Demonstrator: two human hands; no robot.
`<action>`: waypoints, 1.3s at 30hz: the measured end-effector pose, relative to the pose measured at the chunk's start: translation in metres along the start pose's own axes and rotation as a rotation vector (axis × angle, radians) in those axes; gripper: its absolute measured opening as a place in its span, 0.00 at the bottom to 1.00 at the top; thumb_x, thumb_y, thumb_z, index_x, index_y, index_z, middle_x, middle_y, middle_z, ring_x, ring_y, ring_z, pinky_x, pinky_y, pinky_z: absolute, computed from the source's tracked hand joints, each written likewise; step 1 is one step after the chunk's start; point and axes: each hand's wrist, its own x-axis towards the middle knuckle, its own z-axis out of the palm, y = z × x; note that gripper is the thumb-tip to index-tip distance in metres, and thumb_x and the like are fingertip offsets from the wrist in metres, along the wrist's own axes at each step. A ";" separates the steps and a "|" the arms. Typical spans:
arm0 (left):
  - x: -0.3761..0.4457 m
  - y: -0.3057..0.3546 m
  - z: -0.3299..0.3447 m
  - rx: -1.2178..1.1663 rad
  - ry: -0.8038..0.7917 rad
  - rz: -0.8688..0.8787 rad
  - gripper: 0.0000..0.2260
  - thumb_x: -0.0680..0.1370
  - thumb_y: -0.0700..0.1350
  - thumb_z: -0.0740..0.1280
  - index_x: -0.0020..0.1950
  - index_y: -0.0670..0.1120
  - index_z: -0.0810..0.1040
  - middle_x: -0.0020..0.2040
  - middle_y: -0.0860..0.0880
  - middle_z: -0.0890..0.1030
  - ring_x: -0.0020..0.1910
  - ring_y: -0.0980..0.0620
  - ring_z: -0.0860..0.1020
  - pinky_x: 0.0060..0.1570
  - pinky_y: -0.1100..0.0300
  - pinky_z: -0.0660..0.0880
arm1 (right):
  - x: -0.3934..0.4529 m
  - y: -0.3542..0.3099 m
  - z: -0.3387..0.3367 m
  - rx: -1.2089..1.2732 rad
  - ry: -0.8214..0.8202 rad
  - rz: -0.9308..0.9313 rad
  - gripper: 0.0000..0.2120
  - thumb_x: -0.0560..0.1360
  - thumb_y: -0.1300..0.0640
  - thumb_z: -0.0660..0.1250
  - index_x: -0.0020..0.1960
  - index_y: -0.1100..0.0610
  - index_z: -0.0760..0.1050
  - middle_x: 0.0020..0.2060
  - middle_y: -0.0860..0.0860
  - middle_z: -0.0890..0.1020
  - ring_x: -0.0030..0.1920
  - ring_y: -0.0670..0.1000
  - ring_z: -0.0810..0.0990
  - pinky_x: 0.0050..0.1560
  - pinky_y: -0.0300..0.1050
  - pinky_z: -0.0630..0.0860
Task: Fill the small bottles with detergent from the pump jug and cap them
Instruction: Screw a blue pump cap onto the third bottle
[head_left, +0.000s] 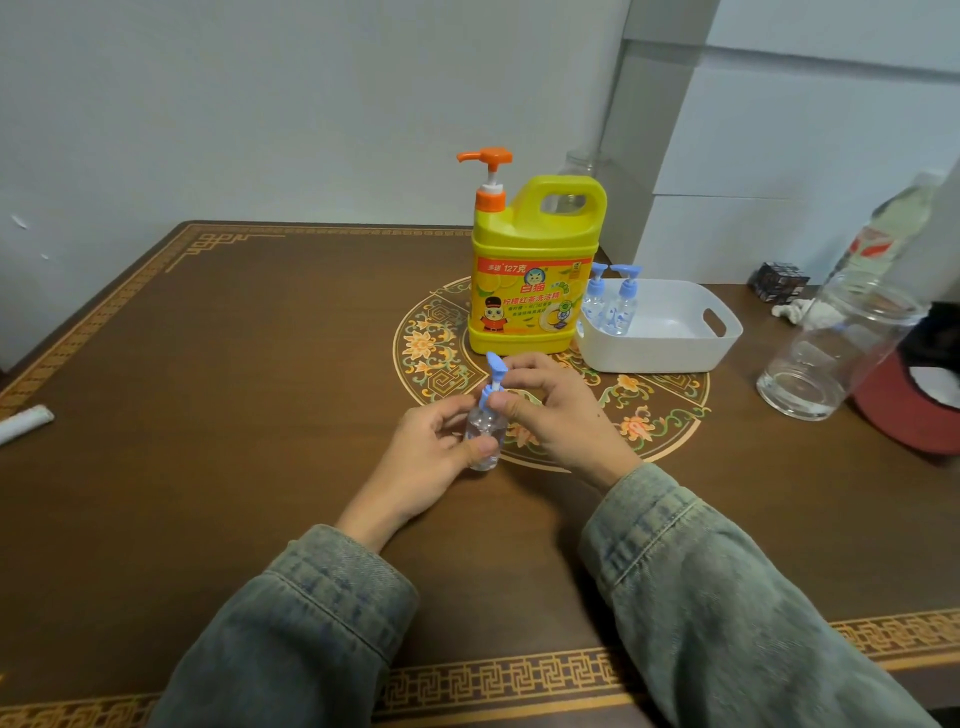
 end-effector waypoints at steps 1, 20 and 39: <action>0.001 -0.002 -0.001 0.006 0.034 0.000 0.19 0.71 0.31 0.72 0.61 0.38 0.77 0.54 0.43 0.83 0.53 0.50 0.82 0.53 0.59 0.78 | 0.000 0.001 0.003 -0.008 0.043 0.011 0.07 0.71 0.57 0.74 0.48 0.56 0.83 0.50 0.46 0.77 0.53 0.41 0.76 0.57 0.35 0.69; -0.006 0.012 0.000 -0.406 -0.180 -0.123 0.19 0.75 0.42 0.65 0.67 0.44 0.72 0.60 0.42 0.81 0.58 0.46 0.80 0.58 0.53 0.77 | -0.001 -0.006 -0.009 0.241 -0.104 -0.006 0.13 0.79 0.59 0.63 0.58 0.67 0.77 0.53 0.60 0.81 0.51 0.55 0.78 0.54 0.57 0.76; -0.004 0.007 -0.001 -0.291 -0.148 -0.042 0.18 0.73 0.36 0.69 0.63 0.40 0.74 0.52 0.45 0.84 0.50 0.46 0.83 0.49 0.52 0.80 | -0.004 -0.009 -0.003 0.458 -0.087 0.055 0.12 0.75 0.66 0.68 0.58 0.64 0.79 0.47 0.54 0.85 0.48 0.48 0.83 0.45 0.41 0.79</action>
